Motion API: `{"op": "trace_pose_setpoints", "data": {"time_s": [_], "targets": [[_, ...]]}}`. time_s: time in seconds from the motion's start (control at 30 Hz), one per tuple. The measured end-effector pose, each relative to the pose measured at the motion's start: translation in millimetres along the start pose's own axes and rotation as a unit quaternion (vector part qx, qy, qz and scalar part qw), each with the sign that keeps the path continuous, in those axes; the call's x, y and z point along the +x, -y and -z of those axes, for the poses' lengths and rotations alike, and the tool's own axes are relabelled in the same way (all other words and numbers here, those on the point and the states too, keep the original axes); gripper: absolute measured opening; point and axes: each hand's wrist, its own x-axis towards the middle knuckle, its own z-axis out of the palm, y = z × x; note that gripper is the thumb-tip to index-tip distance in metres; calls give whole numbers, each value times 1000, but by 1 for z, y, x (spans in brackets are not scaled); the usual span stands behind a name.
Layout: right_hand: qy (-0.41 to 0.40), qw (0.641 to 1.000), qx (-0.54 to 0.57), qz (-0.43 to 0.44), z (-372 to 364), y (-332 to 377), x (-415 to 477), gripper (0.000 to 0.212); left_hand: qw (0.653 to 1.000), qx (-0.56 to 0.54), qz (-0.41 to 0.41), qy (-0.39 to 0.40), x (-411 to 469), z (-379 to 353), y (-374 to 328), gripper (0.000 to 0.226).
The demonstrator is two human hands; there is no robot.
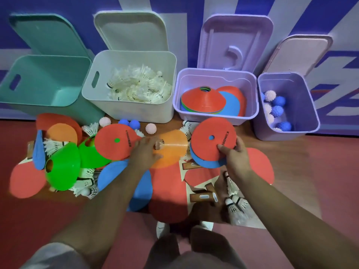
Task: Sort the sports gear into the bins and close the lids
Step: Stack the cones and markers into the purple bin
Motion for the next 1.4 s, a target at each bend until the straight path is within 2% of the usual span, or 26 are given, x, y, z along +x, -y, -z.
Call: {"op": "trace_pose_setpoints", "data": {"time_s": [0.1,0.23,0.3,0.5,0.6,0.7,0.9,1.13,1.2,1.27,1.4], "targets": [[17,1000,7,-9,3,5,6,44,998,-3,-32,-57,2,1,-7,65],[33,999,-2,-14,8,16,12,44,1000,1,-24,-15,0,-7,-22,53],[43,999,-5,-12,10,24,13,43,999,-6,-19,-25,1,-6,-31,46],[58,998,26,-7,20,55,17,42,973,-201,18,-114,1,35,-67,38],[42,998,51,3,25,74,26,41,958,-256,-2,-126,-7,60,-89,28],[22,998,39,33,32,94,39,40,948,-282,-36,-140,-4,80,-109,31],[-57,993,-51,85,43,117,63,38,968,-182,-92,-144,60,87,-156,34],[-110,980,-112,123,39,123,79,34,993,-33,-78,-83,150,71,-194,49],[-122,977,-123,126,35,123,84,41,992,25,-88,-91,167,66,-191,46],[-136,974,-132,129,32,124,91,57,987,80,-119,-71,181,58,-187,49],[-133,958,-204,152,26,127,102,71,978,142,-151,32,189,39,-180,84]]}}
